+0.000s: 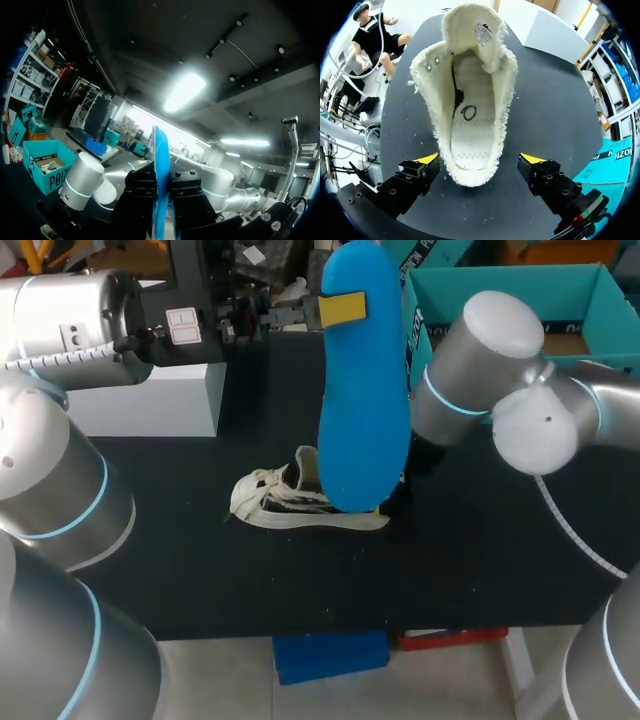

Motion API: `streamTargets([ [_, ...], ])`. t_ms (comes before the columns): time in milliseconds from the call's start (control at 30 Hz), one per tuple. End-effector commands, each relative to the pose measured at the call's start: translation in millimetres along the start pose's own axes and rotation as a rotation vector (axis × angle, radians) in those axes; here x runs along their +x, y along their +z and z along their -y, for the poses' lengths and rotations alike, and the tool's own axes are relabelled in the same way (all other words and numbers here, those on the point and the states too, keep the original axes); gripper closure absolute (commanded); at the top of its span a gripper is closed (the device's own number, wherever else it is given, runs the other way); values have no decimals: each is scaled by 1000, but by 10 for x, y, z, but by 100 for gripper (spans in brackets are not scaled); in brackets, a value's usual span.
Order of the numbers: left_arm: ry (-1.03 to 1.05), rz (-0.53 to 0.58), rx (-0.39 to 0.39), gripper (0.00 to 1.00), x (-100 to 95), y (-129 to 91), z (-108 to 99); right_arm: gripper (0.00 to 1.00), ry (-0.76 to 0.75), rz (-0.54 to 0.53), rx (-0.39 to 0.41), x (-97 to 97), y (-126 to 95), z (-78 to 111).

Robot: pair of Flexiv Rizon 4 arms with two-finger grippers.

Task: Take the shoe out of the shoebox, open the shoe tongue, remove and reinsert the insole, then place the shoe into the shoebox

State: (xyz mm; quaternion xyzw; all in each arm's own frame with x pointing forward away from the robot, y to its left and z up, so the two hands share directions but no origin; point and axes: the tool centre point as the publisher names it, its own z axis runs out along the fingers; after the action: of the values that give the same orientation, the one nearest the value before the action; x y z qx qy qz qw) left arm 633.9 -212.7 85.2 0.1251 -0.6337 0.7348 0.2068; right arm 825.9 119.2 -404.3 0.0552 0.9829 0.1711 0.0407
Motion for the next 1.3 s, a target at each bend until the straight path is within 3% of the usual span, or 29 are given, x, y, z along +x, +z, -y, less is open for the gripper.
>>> streamTargets([
  [33, -1, 5, -2, 100, 9, 3, -2, 0, -6, -1, -295, 13, 21, 54],
  [200, -1, 5, -2, 100, 9, 3, -2, 0, -11, -1, -390, 20, 63, 49],
  [433, -1, 5, -2, 100, 9, 3, -2, 0, -27, -47, -436, 44, 144, 39],
  [800, -1, 5, -2, 100, 9, 3, -2, 0, -21, -29, -544, 45, 185, 44],
  [1033, -1, 5, -2, 100, 9, 3, -2, 0, -27, -34, -565, 36, 183, 43],
  [1167, -1, 5, -2, 100, 9, 3, -2, 0, -30, -12, -621, 28, 160, 40],
  [1300, -1, 5, -2, 100, 9, 3, -2, 0, -32, -20, -572, 30, 108, 37],
])
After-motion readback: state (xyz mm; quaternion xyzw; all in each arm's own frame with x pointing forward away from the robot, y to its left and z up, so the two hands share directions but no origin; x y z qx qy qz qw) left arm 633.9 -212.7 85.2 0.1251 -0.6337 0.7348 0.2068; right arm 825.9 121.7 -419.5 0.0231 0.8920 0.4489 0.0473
